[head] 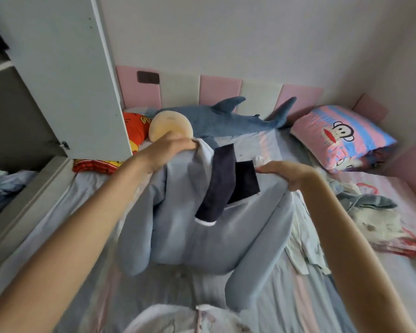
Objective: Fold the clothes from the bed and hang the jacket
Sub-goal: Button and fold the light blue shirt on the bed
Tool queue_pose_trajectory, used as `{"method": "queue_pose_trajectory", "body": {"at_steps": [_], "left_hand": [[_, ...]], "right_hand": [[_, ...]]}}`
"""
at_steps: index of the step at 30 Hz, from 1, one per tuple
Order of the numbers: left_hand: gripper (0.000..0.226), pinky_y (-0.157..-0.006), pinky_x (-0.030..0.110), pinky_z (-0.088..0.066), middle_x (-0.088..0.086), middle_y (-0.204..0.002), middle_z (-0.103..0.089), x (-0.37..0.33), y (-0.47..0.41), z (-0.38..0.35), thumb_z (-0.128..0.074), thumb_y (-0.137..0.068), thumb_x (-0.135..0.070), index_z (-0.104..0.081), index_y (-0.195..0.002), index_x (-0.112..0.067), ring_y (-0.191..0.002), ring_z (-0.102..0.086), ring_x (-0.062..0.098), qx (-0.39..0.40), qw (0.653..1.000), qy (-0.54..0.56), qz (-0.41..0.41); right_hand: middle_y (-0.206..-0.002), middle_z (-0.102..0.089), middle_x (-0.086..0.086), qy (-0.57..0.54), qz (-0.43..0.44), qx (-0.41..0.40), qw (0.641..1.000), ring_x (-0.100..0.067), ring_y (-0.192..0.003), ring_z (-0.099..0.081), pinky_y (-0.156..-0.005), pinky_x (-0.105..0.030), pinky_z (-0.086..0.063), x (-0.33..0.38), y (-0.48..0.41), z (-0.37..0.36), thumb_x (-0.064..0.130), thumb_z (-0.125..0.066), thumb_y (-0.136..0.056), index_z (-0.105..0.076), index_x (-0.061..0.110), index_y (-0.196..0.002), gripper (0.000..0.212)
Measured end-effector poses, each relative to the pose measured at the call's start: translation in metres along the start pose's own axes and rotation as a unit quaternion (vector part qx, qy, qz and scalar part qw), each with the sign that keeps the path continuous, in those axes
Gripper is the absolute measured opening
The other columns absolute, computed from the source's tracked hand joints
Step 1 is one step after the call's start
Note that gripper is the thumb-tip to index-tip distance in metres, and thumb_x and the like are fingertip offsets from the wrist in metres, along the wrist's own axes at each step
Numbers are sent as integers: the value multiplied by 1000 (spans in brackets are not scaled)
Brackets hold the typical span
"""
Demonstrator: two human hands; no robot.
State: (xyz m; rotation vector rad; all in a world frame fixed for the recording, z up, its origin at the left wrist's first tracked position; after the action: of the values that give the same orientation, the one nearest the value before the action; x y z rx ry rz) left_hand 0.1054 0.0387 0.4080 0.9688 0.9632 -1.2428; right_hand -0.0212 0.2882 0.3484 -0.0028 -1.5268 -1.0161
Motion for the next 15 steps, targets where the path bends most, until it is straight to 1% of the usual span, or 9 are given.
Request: {"method": "queue_pose_trajectory", "body": {"at_steps": [1,3,5,6,7,9,11,13,15], "left_hand": [[37,-74,33,-44,14,-82,-65,-9,1,-4,-64,-77,-39,-69,-84,-3,-78,-61,20,25,1000,12,-2],[39,-77,33,-49,13,-86,-68,-21,-3,9,-71,-73,-42,-70,-86,-5,-80,-64,22,32,999,38,-17],[18,-65,22,-52,7,-76,-71,-31,-13,30,-67,-82,-28,-73,-76,-12,-69,-67,15,18,996,85,-24],[21,-60,19,-51,4,-72,-71,-30,-19,40,-62,-88,-22,-74,-72,-14,-64,-66,13,1,995,96,-9],[27,-57,20,-49,2,-69,-70,-21,-27,51,-59,-91,-21,-73,-69,-14,-63,-66,12,-35,996,80,24],[27,-56,25,-43,4,-68,-66,22,-50,73,-60,-91,-25,-67,-69,-11,-70,-63,17,-125,985,-52,103],[37,-59,29,-39,10,-70,-61,89,-68,82,-60,-90,-37,-59,-70,-5,-79,-62,26,-197,934,-221,199],[41,-64,31,-41,15,-75,-64,156,-73,66,-56,-90,-45,-59,-77,-6,-83,-65,33,-163,911,-266,270],[40,-71,33,-47,21,-96,-68,216,-72,48,-50,-92,-43,-64,-96,-5,-91,-65,35,-115,897,-275,327]], "right_hand": [[-81,-73,-12,-10,29,53,998,-21,-68,-70,-61,-28,-56,4,3,-5,45,-93,-37,-74,4,-89,69],[-79,-71,-16,-48,103,93,989,-22,-67,-69,-64,-30,-57,17,9,-1,45,-94,-42,-74,0,-81,63],[-78,-70,-17,-87,123,82,985,-24,-67,-69,-61,-30,-57,27,9,16,45,-94,-42,-72,-2,-82,65],[-81,-71,-16,-105,112,66,986,-23,-69,-70,-61,-30,-57,28,5,22,45,-93,-42,-73,0,-85,65],[-84,-72,-14,-106,85,28,990,-22,-72,-71,-63,-30,-57,21,-5,33,46,-92,-44,-72,3,-90,66],[-93,-72,-13,-83,8,-103,991,-23,-81,-69,-75,-33,-56,-2,-42,58,45,-84,-61,-69,6,-99,56],[-87,-67,-14,-32,-15,-262,964,-24,-84,-62,-76,-34,-51,-30,-85,73,32,-74,-80,-66,6,-84,28],[-69,-54,-9,22,-28,-351,936,-23,-77,-53,-64,-30,-40,-63,-120,65,26,-66,-87,-55,6,-69,30],[-62,-46,-7,70,-56,-361,928,-23,-72,-48,-58,-31,-32,-96,-148,41,29,-56,-93,-50,4,-65,38]]}}
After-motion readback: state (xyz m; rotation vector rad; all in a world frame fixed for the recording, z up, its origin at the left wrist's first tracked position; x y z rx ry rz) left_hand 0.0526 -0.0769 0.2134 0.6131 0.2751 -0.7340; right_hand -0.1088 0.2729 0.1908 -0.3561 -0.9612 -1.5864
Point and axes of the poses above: each hand's wrist, its own y-axis away from the middle knuckle, its own z-axis out of the back of the hand, x = y × z, the point moved 5 cm from there along -y, towards the middle knuckle
